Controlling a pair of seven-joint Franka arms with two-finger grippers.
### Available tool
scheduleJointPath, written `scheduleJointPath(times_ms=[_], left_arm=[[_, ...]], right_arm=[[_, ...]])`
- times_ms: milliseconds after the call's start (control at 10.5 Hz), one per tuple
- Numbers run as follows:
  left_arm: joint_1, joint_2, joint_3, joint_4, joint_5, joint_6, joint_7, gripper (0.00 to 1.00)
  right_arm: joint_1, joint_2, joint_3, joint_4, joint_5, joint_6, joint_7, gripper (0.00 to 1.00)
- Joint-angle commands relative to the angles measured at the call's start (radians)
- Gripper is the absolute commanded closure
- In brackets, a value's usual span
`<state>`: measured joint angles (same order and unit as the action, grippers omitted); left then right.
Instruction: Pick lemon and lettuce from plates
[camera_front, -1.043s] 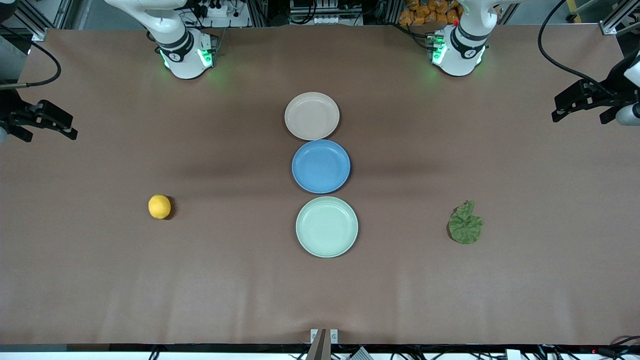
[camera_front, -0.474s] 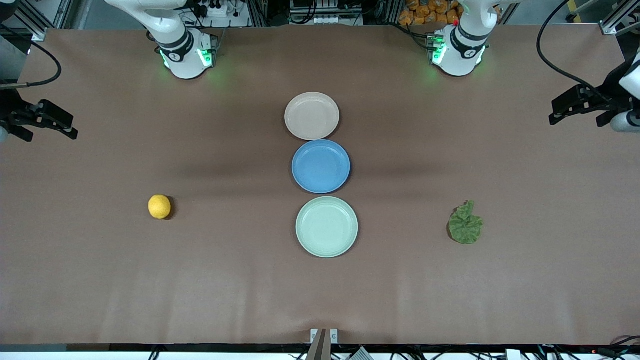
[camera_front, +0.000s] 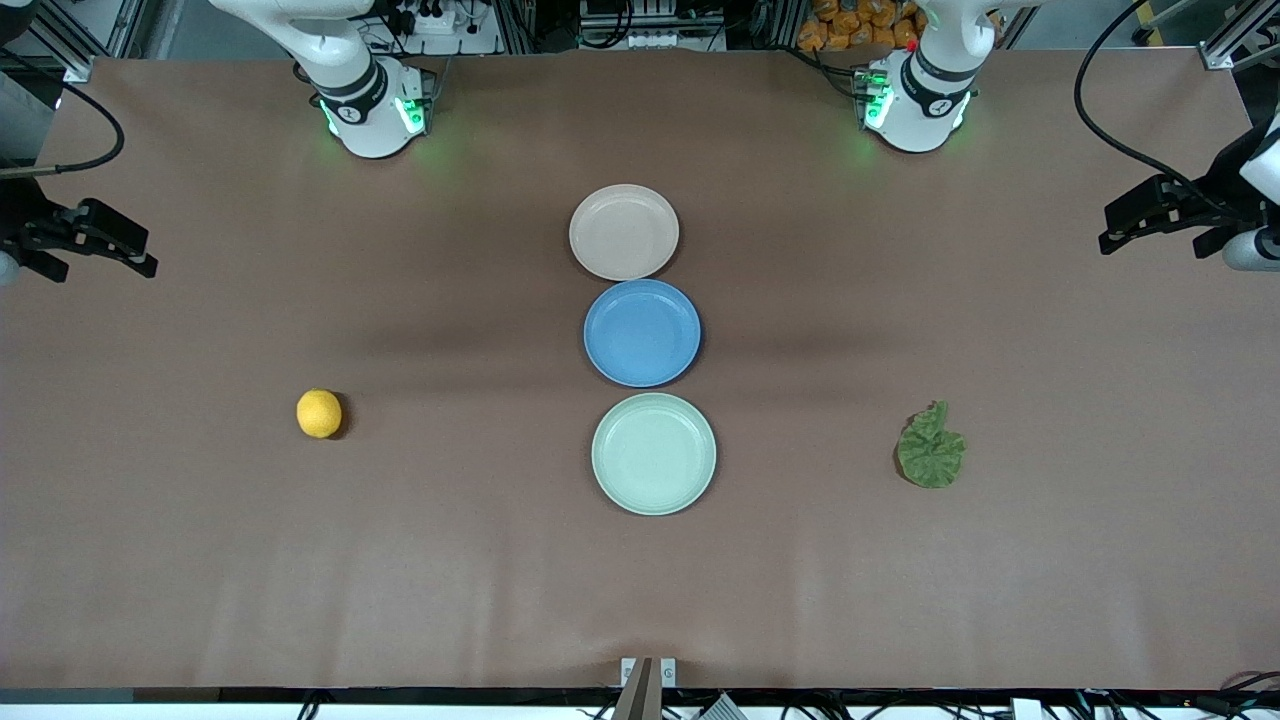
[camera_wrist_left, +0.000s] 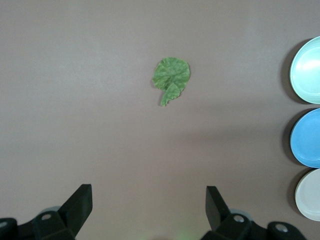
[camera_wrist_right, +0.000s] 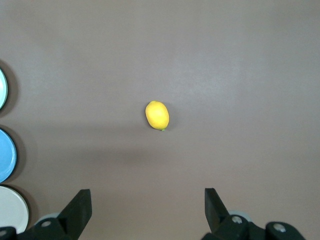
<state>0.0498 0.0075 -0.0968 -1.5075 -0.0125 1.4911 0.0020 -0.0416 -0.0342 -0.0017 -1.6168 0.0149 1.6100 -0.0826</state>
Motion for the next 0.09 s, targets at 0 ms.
scheduleJointPath(times_ms=[0], left_arm=[[0.004, 0.006, -0.003, 0.024, -0.001, -0.02, 0.001, 0.0]], right_arm=[[-0.024, -0.003, 0.019, 0.009, 0.014, -0.015, 0.012, 0.0]])
